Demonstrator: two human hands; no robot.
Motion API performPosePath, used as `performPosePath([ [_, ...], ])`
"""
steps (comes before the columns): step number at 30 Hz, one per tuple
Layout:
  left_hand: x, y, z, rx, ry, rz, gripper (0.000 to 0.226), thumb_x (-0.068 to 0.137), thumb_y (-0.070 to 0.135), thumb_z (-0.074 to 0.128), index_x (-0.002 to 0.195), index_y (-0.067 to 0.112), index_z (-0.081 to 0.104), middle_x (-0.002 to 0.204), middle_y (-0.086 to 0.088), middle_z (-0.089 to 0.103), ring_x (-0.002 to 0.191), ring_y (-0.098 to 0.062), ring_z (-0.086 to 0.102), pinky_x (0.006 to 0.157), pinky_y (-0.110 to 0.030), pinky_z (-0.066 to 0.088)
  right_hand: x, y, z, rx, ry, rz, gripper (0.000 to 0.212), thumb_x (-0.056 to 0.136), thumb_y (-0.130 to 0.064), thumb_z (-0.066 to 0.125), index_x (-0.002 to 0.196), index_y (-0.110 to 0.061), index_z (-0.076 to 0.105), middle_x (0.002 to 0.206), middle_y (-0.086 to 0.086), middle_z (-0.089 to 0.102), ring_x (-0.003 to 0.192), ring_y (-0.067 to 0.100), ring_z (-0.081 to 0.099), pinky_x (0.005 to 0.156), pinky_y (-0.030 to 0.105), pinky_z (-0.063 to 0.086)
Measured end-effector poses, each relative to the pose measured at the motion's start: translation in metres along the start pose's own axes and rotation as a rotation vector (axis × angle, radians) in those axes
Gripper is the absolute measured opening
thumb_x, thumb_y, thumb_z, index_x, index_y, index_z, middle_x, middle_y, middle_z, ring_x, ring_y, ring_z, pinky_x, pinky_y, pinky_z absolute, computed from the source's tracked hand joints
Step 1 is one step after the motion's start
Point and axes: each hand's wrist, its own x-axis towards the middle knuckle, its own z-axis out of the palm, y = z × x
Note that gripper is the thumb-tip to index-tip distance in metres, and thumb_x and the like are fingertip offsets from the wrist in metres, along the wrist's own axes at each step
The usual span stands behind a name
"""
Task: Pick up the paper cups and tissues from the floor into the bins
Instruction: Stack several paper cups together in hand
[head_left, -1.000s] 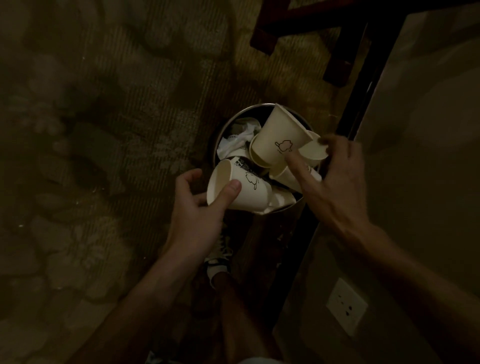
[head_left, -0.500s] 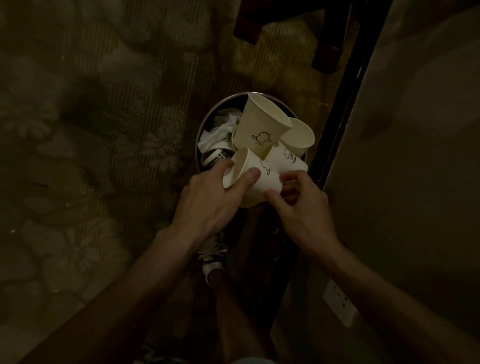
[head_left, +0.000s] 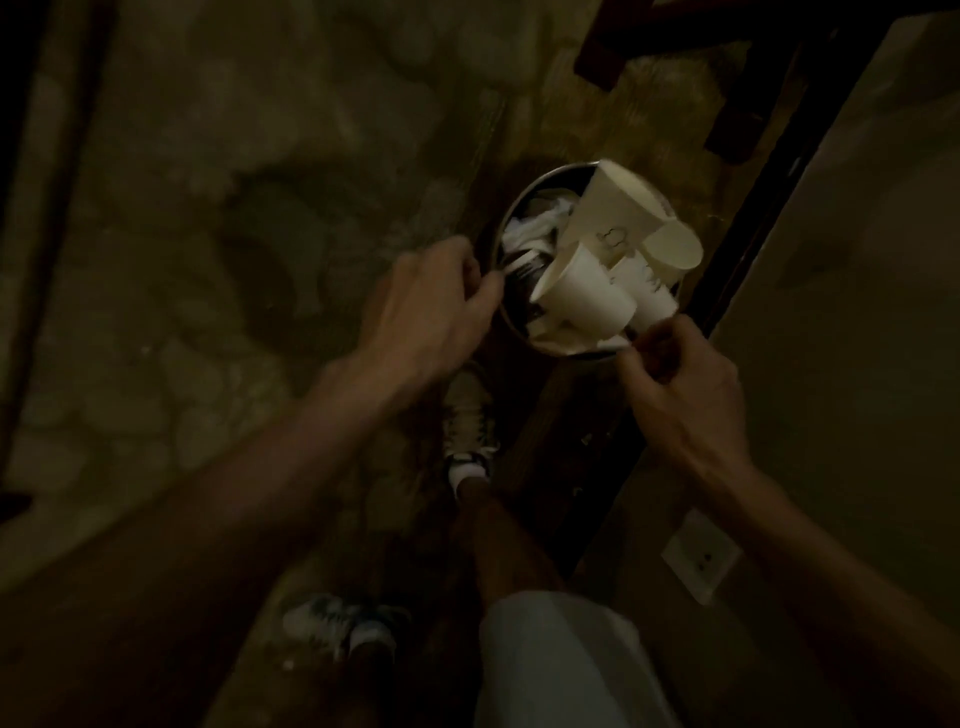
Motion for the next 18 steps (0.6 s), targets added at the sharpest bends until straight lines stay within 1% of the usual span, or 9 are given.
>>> performPosePath([
  [2,-0.031,-0.001,-0.041,0.095,-0.020,0.067,0.034,0.090,0.041,0.056,0.063,0.024,0.043,0.064,0.008,0.049,0.069,-0.022,0.055,0.058,-0.030,0.033,-0.031,-0.027,-0.002,0.022,-0.103,-0.108,0.009,0.089,-0.034,0.059,0.094,-0.029,0.053,0.081,-0.018,0.055,0.074,-0.005,0.057,0.057,0.015,0.041],
  [4,-0.078,-0.002,-0.082,0.164,-0.058,0.121,0.036,0.085,0.045,0.052,0.058,0.025,0.039,0.058,0.008,0.044,0.062,-0.020,0.050,0.052,-0.028,0.026,-0.073,-0.057,-0.002,0.052,-0.188,-0.201,0.011,0.089,-0.029,0.062,0.095,-0.029,0.053,0.079,-0.016,0.057,0.074,-0.002,0.057,0.055,0.014,0.042],
  [6,-0.136,-0.006,-0.117,0.202,-0.085,0.126,0.035,0.084,0.051,0.047,0.058,0.029,0.036,0.061,0.007,0.042,0.067,-0.023,0.054,0.056,-0.028,0.030,-0.120,-0.080,0.001,0.091,-0.269,-0.273,0.016,0.090,-0.021,0.064,0.096,-0.031,0.053,0.078,-0.015,0.060,0.073,-0.001,0.059,0.058,0.014,0.046],
  [9,-0.228,-0.025,-0.177,0.265,-0.062,0.080,0.035,0.093,0.050,0.044,0.067,0.028,0.036,0.068,0.007,0.047,0.077,-0.023,0.063,0.061,-0.029,0.038,-0.188,-0.129,0.008,0.065,-0.445,-0.372,0.030,0.086,-0.013,0.069,0.097,-0.037,0.054,0.082,-0.016,0.064,0.075,-0.003,0.062,0.061,0.010,0.046],
  [11,-0.294,-0.052,-0.223,0.294,-0.002,0.010,0.030,0.095,0.048,0.041,0.073,0.027,0.039,0.069,0.007,0.050,0.076,-0.021,0.062,0.062,-0.032,0.045,-0.226,-0.180,0.025,0.015,-0.587,-0.497,0.033,0.084,-0.015,0.070,0.096,-0.041,0.053,0.084,-0.018,0.064,0.076,-0.004,0.062,0.062,0.010,0.045],
  [12,-0.331,-0.069,-0.243,0.327,0.050,-0.039,0.031,0.094,0.048,0.039,0.072,0.026,0.040,0.065,0.007,0.048,0.070,-0.020,0.059,0.058,-0.032,0.044,-0.247,-0.207,0.036,-0.018,-0.660,-0.575,0.032,0.084,-0.018,0.069,0.095,-0.042,0.051,0.084,-0.019,0.063,0.077,-0.003,0.061,0.062,0.011,0.046],
  [14,-0.411,-0.104,-0.270,0.398,0.207,-0.144,0.034,0.087,0.049,0.033,0.065,0.024,0.039,0.054,0.009,0.038,0.051,-0.012,0.043,0.045,-0.026,0.029,-0.294,-0.253,0.063,-0.075,-0.761,-0.744,0.032,0.084,-0.020,0.068,0.094,-0.043,0.048,0.083,-0.016,0.062,0.076,-0.001,0.061,0.061,0.014,0.046],
  [16,-0.491,-0.136,-0.272,0.372,0.327,-0.278,0.034,0.081,0.052,0.027,0.060,0.027,0.037,0.049,0.012,0.031,0.044,-0.003,0.026,0.043,-0.022,0.017,-0.348,-0.278,0.093,-0.131,-0.855,-0.855,0.031,0.085,-0.022,0.069,0.093,-0.043,0.048,0.082,-0.016,0.061,0.075,0.001,0.061,0.061,0.015,0.047],
  [18,-0.558,-0.170,-0.252,0.252,0.396,-0.457,0.034,0.083,0.054,0.026,0.061,0.030,0.036,0.050,0.013,0.032,0.045,-0.002,0.025,0.043,-0.024,0.022,-0.402,-0.290,0.128,-0.193,-0.938,-0.950,0.031,0.085,-0.024,0.071,0.089,-0.045,0.048,0.080,-0.020,0.059,0.076,-0.001,0.060,0.062,0.013,0.046],
])
